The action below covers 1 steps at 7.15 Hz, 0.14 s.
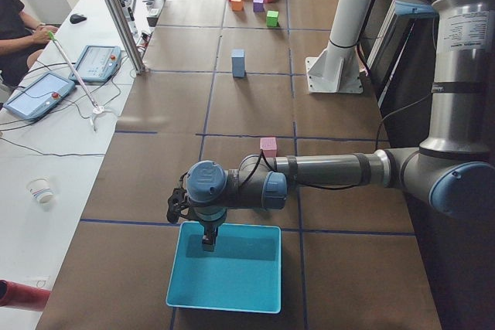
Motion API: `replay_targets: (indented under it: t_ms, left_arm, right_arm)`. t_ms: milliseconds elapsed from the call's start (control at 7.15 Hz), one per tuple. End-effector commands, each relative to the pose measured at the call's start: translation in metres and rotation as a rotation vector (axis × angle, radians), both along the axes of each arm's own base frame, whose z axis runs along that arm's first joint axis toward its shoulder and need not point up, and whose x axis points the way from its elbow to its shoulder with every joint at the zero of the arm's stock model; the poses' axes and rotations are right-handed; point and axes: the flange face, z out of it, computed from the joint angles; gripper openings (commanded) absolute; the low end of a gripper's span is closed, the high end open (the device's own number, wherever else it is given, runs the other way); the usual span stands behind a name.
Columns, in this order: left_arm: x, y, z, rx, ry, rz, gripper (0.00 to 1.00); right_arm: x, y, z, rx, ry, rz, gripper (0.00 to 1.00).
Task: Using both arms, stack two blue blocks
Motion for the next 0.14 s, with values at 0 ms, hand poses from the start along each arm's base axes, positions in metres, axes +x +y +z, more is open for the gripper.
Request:
replay_targets:
  t_ms: [0]
  left_arm:
    - [-0.0001, -0.0004, -0.0005, 0.003, 0.0, 0.001, 1.0]
  right_arm:
    - [0.0, -0.0007, -0.0007, 0.002, -0.001, -0.001, 1.0]
